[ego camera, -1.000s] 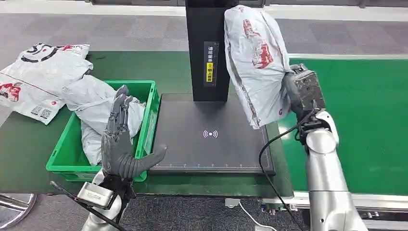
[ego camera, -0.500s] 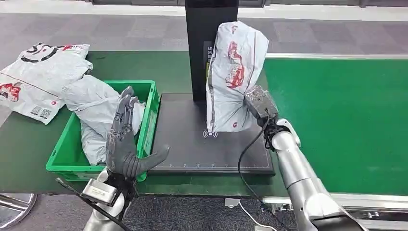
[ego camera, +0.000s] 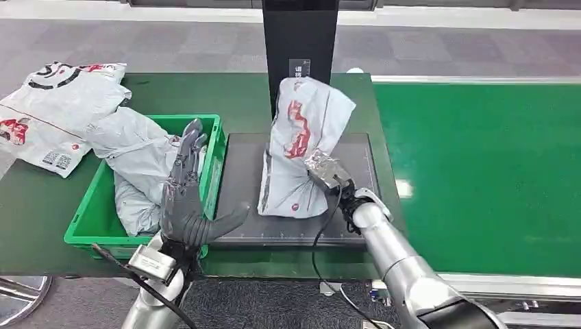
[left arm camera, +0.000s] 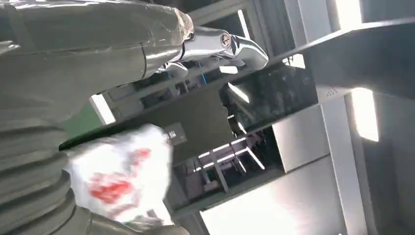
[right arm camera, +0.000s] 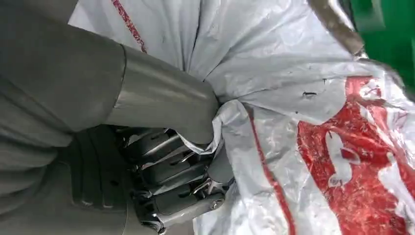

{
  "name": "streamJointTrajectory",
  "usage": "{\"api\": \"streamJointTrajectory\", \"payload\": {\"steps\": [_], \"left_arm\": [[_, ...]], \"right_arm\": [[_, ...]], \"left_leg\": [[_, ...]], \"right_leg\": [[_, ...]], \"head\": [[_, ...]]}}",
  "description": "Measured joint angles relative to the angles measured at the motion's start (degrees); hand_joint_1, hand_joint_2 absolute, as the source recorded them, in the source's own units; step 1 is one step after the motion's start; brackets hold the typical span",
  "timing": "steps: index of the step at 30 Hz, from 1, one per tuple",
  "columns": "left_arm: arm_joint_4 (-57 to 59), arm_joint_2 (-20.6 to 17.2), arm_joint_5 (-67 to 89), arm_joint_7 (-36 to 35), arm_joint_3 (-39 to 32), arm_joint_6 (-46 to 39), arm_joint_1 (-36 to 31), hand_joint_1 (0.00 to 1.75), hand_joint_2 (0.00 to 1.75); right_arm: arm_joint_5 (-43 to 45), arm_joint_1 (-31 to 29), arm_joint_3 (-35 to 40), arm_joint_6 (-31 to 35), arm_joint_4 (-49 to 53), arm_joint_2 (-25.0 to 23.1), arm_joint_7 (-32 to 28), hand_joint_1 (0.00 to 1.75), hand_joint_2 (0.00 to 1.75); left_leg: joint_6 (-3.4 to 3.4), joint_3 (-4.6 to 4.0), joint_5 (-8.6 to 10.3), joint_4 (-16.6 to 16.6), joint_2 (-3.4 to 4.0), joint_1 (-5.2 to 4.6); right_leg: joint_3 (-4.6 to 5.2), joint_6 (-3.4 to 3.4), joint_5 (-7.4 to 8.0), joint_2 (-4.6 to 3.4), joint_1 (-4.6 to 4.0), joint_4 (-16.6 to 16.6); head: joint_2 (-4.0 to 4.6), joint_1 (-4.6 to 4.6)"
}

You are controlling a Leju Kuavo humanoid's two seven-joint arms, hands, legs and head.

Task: Moved the parcel from conveyor to table for the left to box.

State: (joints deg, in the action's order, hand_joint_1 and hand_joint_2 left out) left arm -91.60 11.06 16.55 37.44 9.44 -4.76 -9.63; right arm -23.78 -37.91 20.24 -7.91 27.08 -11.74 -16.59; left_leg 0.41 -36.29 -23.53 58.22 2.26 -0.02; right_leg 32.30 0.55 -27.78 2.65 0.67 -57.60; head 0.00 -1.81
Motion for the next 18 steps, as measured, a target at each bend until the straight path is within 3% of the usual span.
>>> {"api": "streamJointTrajectory", "payload": {"steps": [6,18], "left_arm": [[1.6,0.0,-0.52,-0.18,1.09,0.0,-1.45,0.0,1.75],[3.19,-0.04,-0.55,-0.98,1.44,-0.17,-2.32,0.0,1.75]], "right_arm": [[1.22,2.99,2.54,-0.9,-2.95,-2.53,0.46,0.0,1.75],[3.23,2.81,3.8,-2.4,-4.02,-3.01,1.51,0.0,1.75]], "left_leg": [[0.01,-0.01,-0.03,0.0,0.01,-0.01],[0.06,0.05,0.02,0.01,0.04,0.0]], "right_leg": [[0.01,-0.02,-0.02,-0.01,0.01,0.0],[-0.02,-0.08,0.03,-0.03,0.0,0.01]], "head": [[0.02,0.0],[0.02,0.0]]}}
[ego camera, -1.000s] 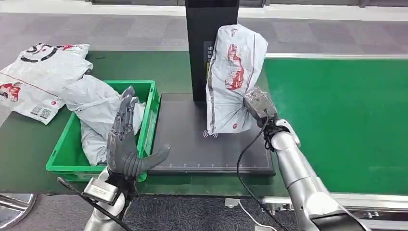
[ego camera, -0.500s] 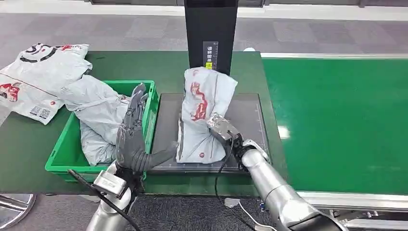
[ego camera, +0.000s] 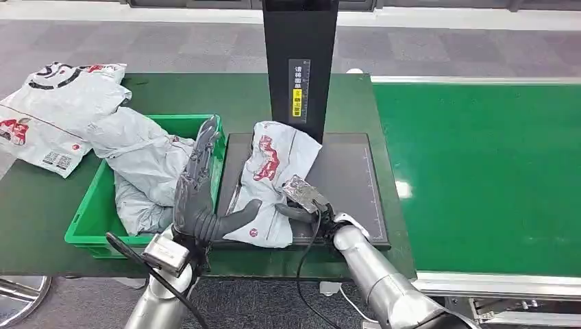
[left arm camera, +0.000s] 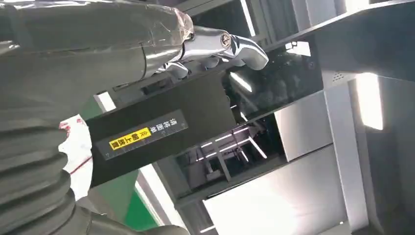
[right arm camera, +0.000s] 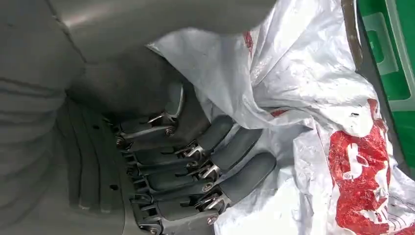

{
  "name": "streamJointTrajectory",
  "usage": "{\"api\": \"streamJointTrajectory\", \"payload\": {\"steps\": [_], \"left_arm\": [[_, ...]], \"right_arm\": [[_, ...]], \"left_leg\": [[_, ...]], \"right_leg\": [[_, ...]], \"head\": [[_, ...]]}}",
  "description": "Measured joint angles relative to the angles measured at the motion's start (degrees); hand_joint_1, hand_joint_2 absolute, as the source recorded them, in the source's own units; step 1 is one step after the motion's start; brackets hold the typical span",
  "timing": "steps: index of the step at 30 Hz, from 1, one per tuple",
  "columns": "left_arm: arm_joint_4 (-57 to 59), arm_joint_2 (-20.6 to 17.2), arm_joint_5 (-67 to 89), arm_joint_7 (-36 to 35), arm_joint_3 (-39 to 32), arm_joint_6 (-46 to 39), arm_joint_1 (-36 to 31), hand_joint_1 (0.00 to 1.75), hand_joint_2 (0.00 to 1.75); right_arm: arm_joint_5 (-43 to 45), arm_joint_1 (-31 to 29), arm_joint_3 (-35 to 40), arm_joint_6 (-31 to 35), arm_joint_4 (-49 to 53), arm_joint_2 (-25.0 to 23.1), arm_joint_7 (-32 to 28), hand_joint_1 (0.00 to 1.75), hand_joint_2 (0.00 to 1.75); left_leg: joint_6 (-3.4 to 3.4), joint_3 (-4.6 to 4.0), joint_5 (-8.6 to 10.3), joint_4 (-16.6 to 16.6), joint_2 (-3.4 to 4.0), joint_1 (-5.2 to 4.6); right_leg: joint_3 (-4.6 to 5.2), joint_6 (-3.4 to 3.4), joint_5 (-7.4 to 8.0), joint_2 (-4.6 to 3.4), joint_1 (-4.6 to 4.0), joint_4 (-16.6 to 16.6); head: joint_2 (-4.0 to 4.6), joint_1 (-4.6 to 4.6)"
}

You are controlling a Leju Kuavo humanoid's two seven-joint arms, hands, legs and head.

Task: Moved the parcel from conveyor to table for the left to box.

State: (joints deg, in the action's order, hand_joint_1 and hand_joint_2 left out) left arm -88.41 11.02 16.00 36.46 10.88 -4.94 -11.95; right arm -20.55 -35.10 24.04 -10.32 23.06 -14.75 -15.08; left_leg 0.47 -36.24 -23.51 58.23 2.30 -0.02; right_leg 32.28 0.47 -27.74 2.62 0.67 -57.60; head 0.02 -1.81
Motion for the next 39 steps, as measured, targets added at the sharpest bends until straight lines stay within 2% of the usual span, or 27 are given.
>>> {"api": "streamJointTrajectory", "payload": {"steps": [16,22,25,30,33,39], "left_arm": [[0.81,-0.83,0.17,-0.81,0.33,-1.05,-0.35,0.0,1.75],[0.31,-1.31,0.18,-0.81,0.33,-1.53,0.55,0.0,1.75],[-0.07,-1.59,0.22,-0.72,0.33,-1.99,1.43,0.0,1.75],[-0.83,-2.01,1.03,0.09,0.22,-2.6,2.8,0.0,1.75],[-1.62,-2.23,1.66,0.24,-0.26,-3.08,3.58,0.0,1.75],[-2.47,-2.27,2.14,0.09,-0.7,-2.95,4.24,0.0,1.75]], "right_arm": [[2.76,-0.18,0.15,1.9,0.0,0.88,-1.25,0.0,1.75],[6.55,-0.97,0.15,3.26,2.11,4.15,-3.91,0.0,1.75],[9.08,-0.94,0.13,4.11,6.91,7.17,-5.33,0.0,1.75],[10.62,1.45,-0.7,4.55,20.93,12.4,-5.07,0.0,1.75],[10.19,3.46,-1.49,5.53,28.95,14.06,-4.61,0.0,1.75],[9.18,5.63,-2.23,6.36,36.94,15.56,-3.8,0.0,1.75]], "left_leg": [[0.0,0.02,0.01,0.0,0.0,0.0],[-0.02,0.0,0.02,0.02,-0.01,-0.02],[-0.03,-0.03,0.03,0.03,-0.06,-0.04],[-0.03,-0.05,0.01,0.03,-0.04,-0.05],[-0.02,-0.05,-0.01,0.02,-0.01,-0.04],[-0.01,-0.04,0.0,0.0,-0.01,0.01]], "right_leg": [[-0.02,0.0,0.01,0.0,0.0,0.0],[-0.02,0.03,0.08,0.01,0.03,0.0],[-0.02,0.04,0.09,0.04,0.04,0.0],[0.0,0.05,0.09,0.02,0.04,0.01],[0.04,0.03,0.08,-0.01,0.03,0.01],[0.04,0.0,0.05,0.0,-0.02,0.01]], "head": [[-0.02,0.0],[0.0,0.0],[0.0,0.0],[-0.02,0.0],[-0.02,0.0],[-0.02,0.0]]}}
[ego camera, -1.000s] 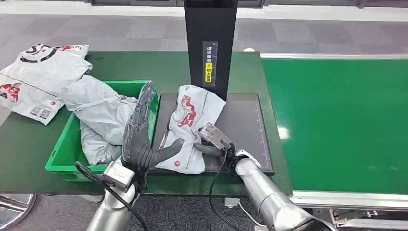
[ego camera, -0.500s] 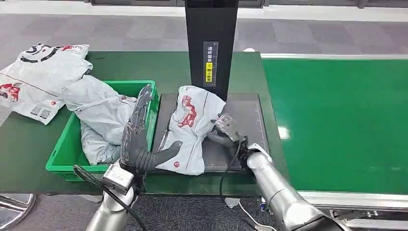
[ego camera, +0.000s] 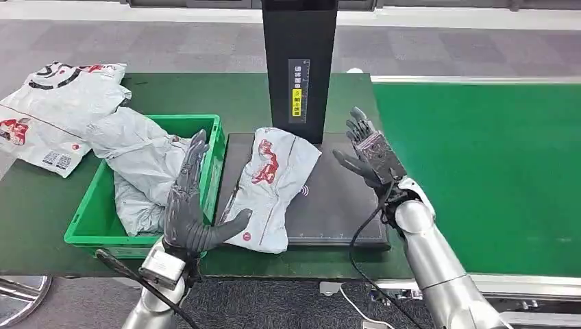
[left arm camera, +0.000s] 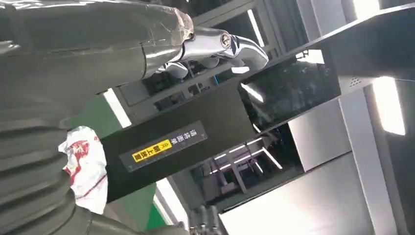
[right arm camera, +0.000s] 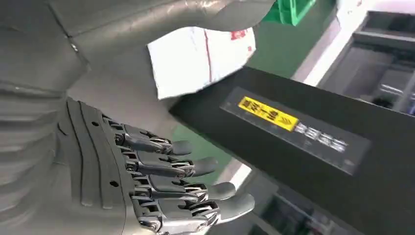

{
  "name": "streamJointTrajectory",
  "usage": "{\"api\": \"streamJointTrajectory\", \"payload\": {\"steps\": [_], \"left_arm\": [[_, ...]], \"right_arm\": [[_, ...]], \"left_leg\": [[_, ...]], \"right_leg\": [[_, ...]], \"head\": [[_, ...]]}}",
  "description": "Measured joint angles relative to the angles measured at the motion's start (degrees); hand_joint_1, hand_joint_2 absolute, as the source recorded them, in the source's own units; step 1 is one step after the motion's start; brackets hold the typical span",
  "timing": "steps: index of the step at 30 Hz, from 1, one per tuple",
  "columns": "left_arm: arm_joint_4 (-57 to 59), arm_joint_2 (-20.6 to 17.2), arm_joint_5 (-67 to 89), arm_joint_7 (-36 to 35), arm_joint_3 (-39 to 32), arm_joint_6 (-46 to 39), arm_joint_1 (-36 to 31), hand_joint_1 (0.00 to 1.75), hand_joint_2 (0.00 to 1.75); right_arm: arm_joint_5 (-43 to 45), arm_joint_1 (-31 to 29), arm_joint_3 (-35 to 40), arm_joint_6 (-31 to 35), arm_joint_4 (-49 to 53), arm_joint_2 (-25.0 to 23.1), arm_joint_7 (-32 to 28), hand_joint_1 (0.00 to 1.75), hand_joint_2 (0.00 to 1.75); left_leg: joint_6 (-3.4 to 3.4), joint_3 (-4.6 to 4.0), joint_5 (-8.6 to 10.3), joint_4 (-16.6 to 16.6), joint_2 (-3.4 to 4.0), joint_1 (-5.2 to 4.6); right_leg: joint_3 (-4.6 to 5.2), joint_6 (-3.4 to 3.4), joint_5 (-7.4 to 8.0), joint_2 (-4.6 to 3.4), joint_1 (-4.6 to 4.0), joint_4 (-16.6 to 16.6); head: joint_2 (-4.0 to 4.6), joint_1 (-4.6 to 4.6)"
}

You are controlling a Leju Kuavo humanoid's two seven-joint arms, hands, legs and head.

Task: Moved the parcel from conveyor to table for the left to box.

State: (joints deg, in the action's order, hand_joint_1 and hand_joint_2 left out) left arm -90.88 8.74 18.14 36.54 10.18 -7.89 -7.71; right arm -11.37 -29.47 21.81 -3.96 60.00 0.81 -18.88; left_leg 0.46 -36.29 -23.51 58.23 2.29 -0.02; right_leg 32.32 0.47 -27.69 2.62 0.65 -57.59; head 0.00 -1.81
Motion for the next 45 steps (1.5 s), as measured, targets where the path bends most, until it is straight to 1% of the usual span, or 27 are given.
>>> {"api": "streamJointTrajectory", "payload": {"steps": [4,10,18,20,24,25,32,34,36,38,42,45], "left_arm": [[-0.11,0.02,3.2,-2.19,-0.72,1.07,0.15,0.0,1.75],[3.59,-0.02,19.18,-9.12,-0.83,-1.21,-0.93,0.0,1.75],[8.11,-0.02,22.23,-9.9,-0.83,-2.51,-1.88,0.0,1.75],[8.9,-0.02,26.26,-12.05,-0.74,-3.19,-2.38,0.0,1.75],[15.42,-0.02,44.03,-20.11,2.43,-3.59,-6.04,0.0,1.75],[17.98,0.07,47.03,-20.96,3.58,-3.8,-7.19,0.0,1.75],[25.64,0.5,49.73,-22.54,6.1,-4.02,-10.92,0.0,1.75],[29.01,0.52,55.97,-25.89,7.83,-0.91,-13.49,0.0,1.75],[35.56,0.85,62.98,-28.98,10.44,2.13,-17.86,0.0,1.75],[41.3,1.58,66.3,-29.53,12.68,4.35,-21.9,0.0,1.75],[54.02,4.16,69.66,-28.5,17.23,10.83,-30.97,0.0,1.75],[60.23,5.33,69.92,-28.15,19.94,13.18,-35.49,0.0,1.75]], "right_arm": [[-1.2,2.14,-1.97,0.94,4.31,0.39,1.71,0.0,1.75],[-2.93,5.94,-6.51,-0.09,10.34,0.41,2.84,0.0,1.75],[-3.21,7.92,-8.59,-0.63,14.05,0.41,3.06,0.0,1.75],[-3.43,8.07,-8.89,-0.74,14.42,0.41,3.06,0.0,1.75],[-4.22,8.96,-9.18,-2.41,15.82,0.26,2.8,0.0,1.75],[-4.33,9.27,-9.18,-2.67,16.23,0.11,2.75,0.0,1.75],[-4.72,10.4,-9.48,-2.73,17.26,-0.26,2.62,0.0,1.75],[-4.94,10.66,-9.51,-3.37,17.44,-0.42,2.21,0.0,1.75],[-5.09,11.1,-9.51,-3.78,17.72,-1.09,1.75,0.0,1.75],[-5.09,11.51,-9.51,-3.8,17.87,-1.68,1.55,0.0,1.75],[-4.57,12.06,-10.58,-3.91,17.98,-2.76,0.74,0.0,1.75],[-4.35,12.55,-11.41,-4.46,18.2,-3.32,0.57,0.0,1.75]], "left_leg": [[0.0,0.0,0.0,0.01,-0.02,-0.01],[-0.01,0.0,0.0,0.01,-0.02,-0.03],[-0.01,0.0,0.0,0.01,0.02,-0.02],[-0.01,0.0,0.0,0.01,0.02,-0.02],[-0.02,0.0,0.01,0.01,-0.07,-0.02],[-0.02,0.0,0.01,0.01,-0.04,-0.03],[-0.02,0.0,0.01,0.02,0.01,-0.03],[-0.03,0.0,0.03,0.02,-0.02,-0.03],[-0.03,0.0,0.06,0.02,-0.01,-0.03],[-0.01,0.01,0.08,0.02,0.0,-0.03],[-0.07,0.02,0.14,0.02,-0.1,-0.03],[-0.07,0.08,0.13,0.02,-0.07,-0.04]], "right_leg": [[-0.01,0.0,0.0,0.02,0.02,0.0],[-0.02,0.01,0.01,0.02,0.05,0.02],[0.0,0.01,0.01,-0.02,0.02,0.02],[0.01,0.01,0.01,-0.01,0.02,0.02],[-0.03,0.01,0.01,0.09,0.04,0.02],[-0.03,0.01,0.02,0.06,0.04,0.02],[0.0,0.05,0.07,-0.02,0.04,0.02],[0.02,0.05,0.07,0.02,0.04,0.03],[0.01,0.05,0.08,0.01,0.04,0.02],[0.01,0.06,0.09,0.0,0.04,0.02],[-0.11,0.1,0.13,0.09,0.04,0.02],[-0.19,0.11,0.14,0.07,0.05,0.02]], "head": [[0.0,0.0],[0.02,0.0],[0.02,0.0],[0.02,0.0],[0.0,0.0],[0.0,0.0],[0.02,0.0],[0.02,0.0],[0.0,0.0],[0.0,0.0],[0.0,0.0],[0.02,0.0]]}}
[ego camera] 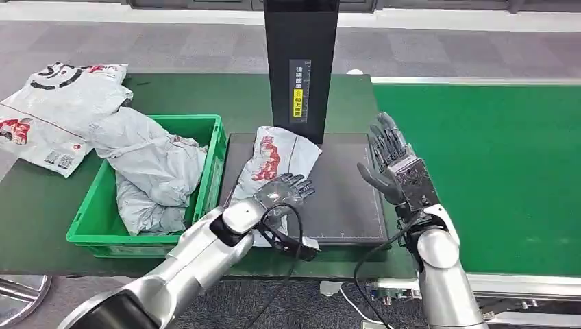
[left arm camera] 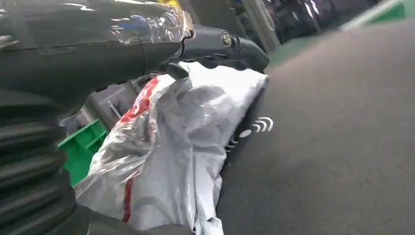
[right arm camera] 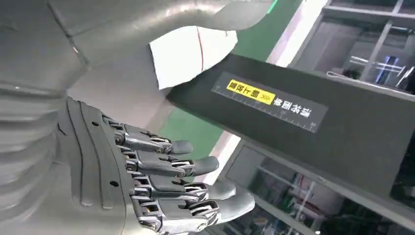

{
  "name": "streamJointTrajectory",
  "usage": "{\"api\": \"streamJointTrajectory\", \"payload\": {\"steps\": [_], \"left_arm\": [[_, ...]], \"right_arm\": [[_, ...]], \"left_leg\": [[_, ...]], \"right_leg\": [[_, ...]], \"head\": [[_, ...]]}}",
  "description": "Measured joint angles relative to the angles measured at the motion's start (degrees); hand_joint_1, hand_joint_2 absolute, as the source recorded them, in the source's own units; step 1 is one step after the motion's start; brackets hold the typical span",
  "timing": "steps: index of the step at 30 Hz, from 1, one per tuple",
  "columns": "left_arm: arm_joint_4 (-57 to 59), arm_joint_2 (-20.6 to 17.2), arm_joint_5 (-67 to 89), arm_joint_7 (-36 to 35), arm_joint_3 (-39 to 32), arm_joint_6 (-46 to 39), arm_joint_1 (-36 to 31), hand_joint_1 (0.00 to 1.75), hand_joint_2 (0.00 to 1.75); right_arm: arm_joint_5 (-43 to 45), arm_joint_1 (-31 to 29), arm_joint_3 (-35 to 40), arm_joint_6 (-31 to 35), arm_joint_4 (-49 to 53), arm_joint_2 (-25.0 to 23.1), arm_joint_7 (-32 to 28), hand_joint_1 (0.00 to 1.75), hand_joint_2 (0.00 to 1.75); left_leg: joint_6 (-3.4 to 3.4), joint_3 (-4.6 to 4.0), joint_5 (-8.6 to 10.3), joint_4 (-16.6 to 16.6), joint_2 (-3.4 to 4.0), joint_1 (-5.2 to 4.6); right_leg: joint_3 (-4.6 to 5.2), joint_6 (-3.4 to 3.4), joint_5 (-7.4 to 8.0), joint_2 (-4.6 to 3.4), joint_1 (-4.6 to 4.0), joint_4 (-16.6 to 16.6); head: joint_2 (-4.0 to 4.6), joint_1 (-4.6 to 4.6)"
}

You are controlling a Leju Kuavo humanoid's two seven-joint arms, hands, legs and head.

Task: Moved the parcel from conveyor to table for the left to box.

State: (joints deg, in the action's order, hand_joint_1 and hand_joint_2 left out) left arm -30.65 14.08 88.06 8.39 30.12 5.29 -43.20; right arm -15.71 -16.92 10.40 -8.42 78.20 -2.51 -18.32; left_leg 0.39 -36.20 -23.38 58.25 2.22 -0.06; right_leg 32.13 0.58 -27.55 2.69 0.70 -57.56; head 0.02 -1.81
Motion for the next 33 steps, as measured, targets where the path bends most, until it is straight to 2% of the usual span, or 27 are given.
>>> {"api": "streamJointTrajectory", "payload": {"steps": [8,21,22,23,28,33], "left_arm": [[6.37,1.18,0.02,0.02,2.45,0.11,-3.72,0.0,1.75],[8.84,1.53,0.04,0.2,3.3,1.1,-4.96,0.0,1.75],[8.99,1.53,0.04,0.66,3.5,2.08,-5.1,0.26,1.75],[9.28,1.53,0.04,1.38,3.65,3.44,-5.3,1.75,1.75],[10.91,1.75,-0.55,5.68,4.34,12.65,-6.3,1.75,1.75],[11.85,2.34,-1.03,6.25,5.11,15.68,-6.92,1.75,1.75]], "right_arm": [[0.13,0.54,-0.61,-0.07,0.2,-0.37,-0.04,0.0,1.75],[0.17,0.91,-1.01,-0.17,0.26,-0.66,-0.22,0.0,1.75],[0.22,0.96,-1.03,-0.33,0.26,-0.72,-0.37,0.0,1.75],[0.26,1.03,-1.05,-0.39,0.26,-0.81,-0.53,0.0,1.75],[0.57,1.3,-1.16,-0.35,0.31,-1.27,-1.09,0.0,1.75],[1.84,2.59,-2.97,0.22,2.03,-1.29,-1.66,0.0,1.75]], "left_leg": [[-0.01,0.08,0.09,-0.02,0.0,0.02],[-0.03,0.1,0.17,-0.03,0.03,0.03],[-0.03,0.1,0.17,-0.03,0.03,0.03],[-0.03,0.12,0.17,-0.03,0.03,0.03],[-0.03,0.35,0.12,-0.03,0.07,0.03],[0.02,0.52,0.04,-0.06,0.02,0.03]], "right_leg": [[-0.04,-0.03,0.09,-0.01,-0.04,0.0],[-0.07,-0.07,0.15,-0.02,-0.05,-0.01],[-0.08,-0.07,0.15,-0.02,-0.05,-0.01],[-0.1,-0.07,0.15,-0.02,-0.05,0.0],[-0.28,-0.08,0.13,-0.05,-0.05,0.0],[-0.5,-0.11,0.07,0.02,-0.07,0.01]], "head": [[-0.02,0.0],[0.0,0.0],[0.0,0.0],[-0.02,0.0],[-0.02,0.0],[-0.02,0.0]]}}
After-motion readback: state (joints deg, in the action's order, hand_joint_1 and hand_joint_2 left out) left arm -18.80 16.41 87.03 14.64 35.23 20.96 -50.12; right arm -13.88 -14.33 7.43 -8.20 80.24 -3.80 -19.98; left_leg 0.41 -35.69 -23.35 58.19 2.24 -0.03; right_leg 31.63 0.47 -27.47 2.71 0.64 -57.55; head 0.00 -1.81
